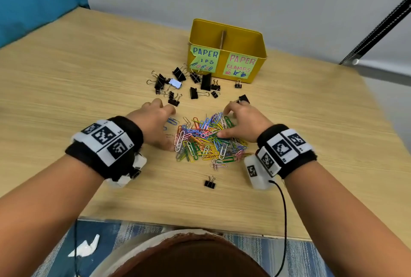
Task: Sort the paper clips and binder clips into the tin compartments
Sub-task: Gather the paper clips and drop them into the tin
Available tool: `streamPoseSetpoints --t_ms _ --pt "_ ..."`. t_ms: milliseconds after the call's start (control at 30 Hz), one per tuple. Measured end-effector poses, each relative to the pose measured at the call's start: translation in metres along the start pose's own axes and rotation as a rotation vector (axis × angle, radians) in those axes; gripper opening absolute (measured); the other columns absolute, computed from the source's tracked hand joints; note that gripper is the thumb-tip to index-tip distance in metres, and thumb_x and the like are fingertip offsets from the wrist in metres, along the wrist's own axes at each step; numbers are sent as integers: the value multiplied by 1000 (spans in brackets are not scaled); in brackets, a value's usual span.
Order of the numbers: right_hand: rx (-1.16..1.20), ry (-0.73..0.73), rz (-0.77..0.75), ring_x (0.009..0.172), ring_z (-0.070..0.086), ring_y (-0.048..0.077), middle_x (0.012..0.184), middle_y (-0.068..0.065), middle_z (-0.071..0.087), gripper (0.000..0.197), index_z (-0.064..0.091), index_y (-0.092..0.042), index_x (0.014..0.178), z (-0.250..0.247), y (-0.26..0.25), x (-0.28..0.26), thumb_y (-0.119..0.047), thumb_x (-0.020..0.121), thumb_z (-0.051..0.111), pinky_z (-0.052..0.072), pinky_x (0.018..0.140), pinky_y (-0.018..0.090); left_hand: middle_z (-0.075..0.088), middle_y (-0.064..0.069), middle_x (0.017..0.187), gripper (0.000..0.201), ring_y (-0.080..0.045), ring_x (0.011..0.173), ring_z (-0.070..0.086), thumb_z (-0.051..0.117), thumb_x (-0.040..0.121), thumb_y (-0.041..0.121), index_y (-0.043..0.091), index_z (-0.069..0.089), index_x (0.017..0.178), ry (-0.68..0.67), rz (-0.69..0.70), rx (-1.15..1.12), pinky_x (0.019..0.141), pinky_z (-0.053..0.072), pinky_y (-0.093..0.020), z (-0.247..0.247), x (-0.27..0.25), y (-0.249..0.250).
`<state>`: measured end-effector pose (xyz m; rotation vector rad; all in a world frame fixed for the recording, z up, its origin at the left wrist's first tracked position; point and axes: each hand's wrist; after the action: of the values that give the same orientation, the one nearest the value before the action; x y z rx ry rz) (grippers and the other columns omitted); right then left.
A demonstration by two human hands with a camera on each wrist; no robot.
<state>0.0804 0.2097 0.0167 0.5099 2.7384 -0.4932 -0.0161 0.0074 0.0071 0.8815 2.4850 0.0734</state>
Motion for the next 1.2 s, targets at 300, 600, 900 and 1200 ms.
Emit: streamPoseSetpoints --t_ms 300,600,900,1200 --pt "-126 -128 11 131 33 37 138 15 31 97 20 -37 146 18 -12 13 -52 67 73 37 107 47 33 -14 135 99 -32 130 34 73 64 58 19 27 142 -93 71 28 104 41 -46 10 23 50" --pt "357 -87 -9 60 57 14 93 6 57 30 60 -18 97 9 -3 27 -8 74 75 48 51 21 61 -14 116 34 -28 105 59 67 79 6 10 61 112 63 141 -190 75 43 -26 0 40 47" --pt "737 -85 -8 40 55 3 68 10 60 28 64 -1 108 -18 11 34 3 81 65 49 42 12 58 2 62 27 0 41 55 66 80 -5 3 71 105 102 115 -680 45 45 -4 -24 50 34" --pt "1001 69 -138 45 63 3 48 -8 67 20 67 -8 93 -111 -7 58 7 80 62 54 46 15 61 -6 72 40 0 39 60 57 80 -18 -8 58 118 286 226 -1148 45 54 -12 -109 63 39"
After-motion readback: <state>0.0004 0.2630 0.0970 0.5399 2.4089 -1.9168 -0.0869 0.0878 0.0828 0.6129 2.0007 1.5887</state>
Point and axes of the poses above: each hand's wrist, its own x-axis towards the middle knuckle, its own z-axis out of the palm, y = z × x
